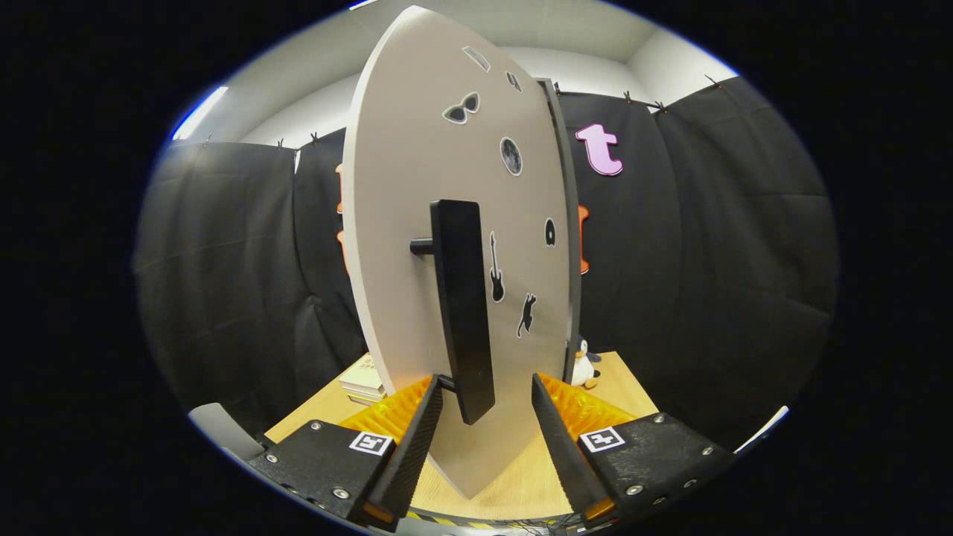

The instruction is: Open the shoe cabinet door, grab the shoes and put them into the shoe cabinet, then close the shoe cabinet door.

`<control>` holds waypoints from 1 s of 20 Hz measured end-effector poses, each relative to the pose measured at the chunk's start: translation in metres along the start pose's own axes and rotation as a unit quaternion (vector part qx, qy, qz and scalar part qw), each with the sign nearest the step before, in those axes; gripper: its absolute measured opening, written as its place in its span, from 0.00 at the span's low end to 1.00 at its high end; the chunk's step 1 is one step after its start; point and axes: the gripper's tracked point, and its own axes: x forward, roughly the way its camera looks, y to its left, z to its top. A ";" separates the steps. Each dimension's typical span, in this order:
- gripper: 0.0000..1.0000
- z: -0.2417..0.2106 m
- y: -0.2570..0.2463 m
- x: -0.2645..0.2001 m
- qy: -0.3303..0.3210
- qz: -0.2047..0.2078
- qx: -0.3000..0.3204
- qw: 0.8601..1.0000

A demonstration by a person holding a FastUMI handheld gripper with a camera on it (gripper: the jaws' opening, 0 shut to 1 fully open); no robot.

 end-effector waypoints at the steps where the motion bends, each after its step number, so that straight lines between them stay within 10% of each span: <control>1: 0.79 -0.002 0.000 0.002 0.001 0.006 0.001 1.000; 20: 0.96 -0.004 0.014 0.015 0.012 0.074 0.018 0.997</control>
